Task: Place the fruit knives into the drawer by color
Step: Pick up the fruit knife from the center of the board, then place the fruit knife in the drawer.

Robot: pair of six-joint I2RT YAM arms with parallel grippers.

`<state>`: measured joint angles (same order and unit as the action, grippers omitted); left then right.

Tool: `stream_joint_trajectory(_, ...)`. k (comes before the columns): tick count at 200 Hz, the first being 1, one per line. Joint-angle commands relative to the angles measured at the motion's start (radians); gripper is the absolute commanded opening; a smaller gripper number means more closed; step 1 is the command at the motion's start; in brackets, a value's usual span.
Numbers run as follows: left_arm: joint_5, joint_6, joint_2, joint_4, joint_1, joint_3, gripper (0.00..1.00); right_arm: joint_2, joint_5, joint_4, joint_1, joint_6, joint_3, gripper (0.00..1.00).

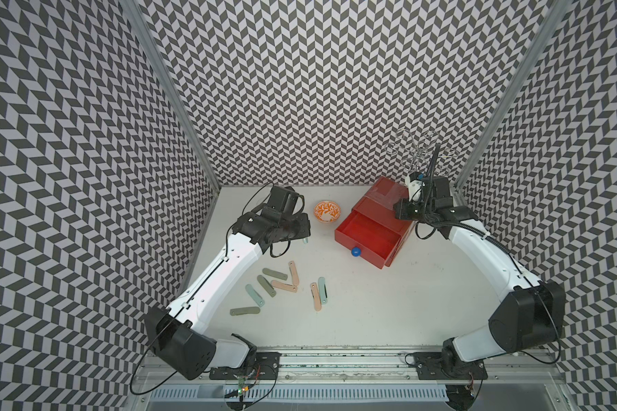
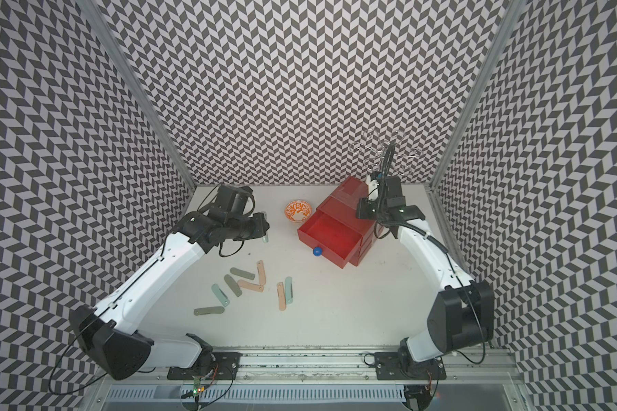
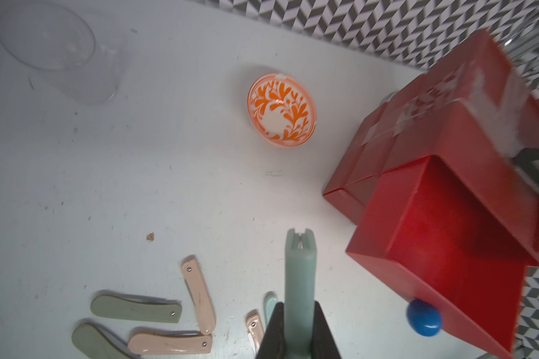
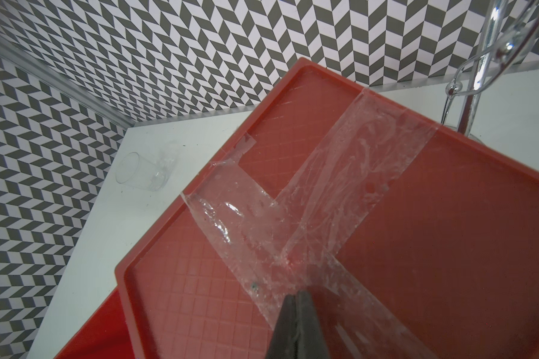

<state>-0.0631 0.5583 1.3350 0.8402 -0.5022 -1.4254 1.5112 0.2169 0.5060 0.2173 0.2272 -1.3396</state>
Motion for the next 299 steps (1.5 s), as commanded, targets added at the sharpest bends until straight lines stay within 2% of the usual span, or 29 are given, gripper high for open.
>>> stream_joint_trajectory(1, -0.080, 0.086, -0.079, -0.142, -0.029, -0.007, 0.00, -0.005, 0.013, 0.091, -0.001, -0.009, 0.025, 0.00)
stream_joint_trajectory(32, -0.175, 0.187, -0.115, -0.342, -0.083, 0.056, 0.00, 0.003, 0.022, 0.091, -0.002, -0.007, 0.019, 0.00)
stream_joint_trajectory(68, -0.179, 0.279, -0.053, -0.507, -0.170, 0.084, 0.00, 0.001, 0.021, 0.093, -0.001, -0.010, 0.023, 0.00)
stream_joint_trajectory(98, -0.132, 0.380, 0.023, -0.574, -0.204, 0.083, 0.00, 0.000, 0.022, 0.089, 0.000, -0.008, 0.031, 0.00)
stream_joint_trajectory(155, 0.005, 0.521, 0.140, -0.578, -0.270, 0.044, 0.00, -0.003, 0.015, 0.093, -0.001, -0.009, 0.032, 0.00)
stream_joint_trajectory(204, -0.010, 0.584, 0.239, -0.599, -0.301, 0.017, 0.00, -0.001, 0.018, 0.093, -0.001, -0.009, 0.034, 0.00)
stream_joint_trajectory(299, 0.004, 0.578, 0.300, -0.555, -0.320, -0.003, 0.00, 0.006, 0.021, 0.093, -0.001, -0.011, 0.035, 0.00)
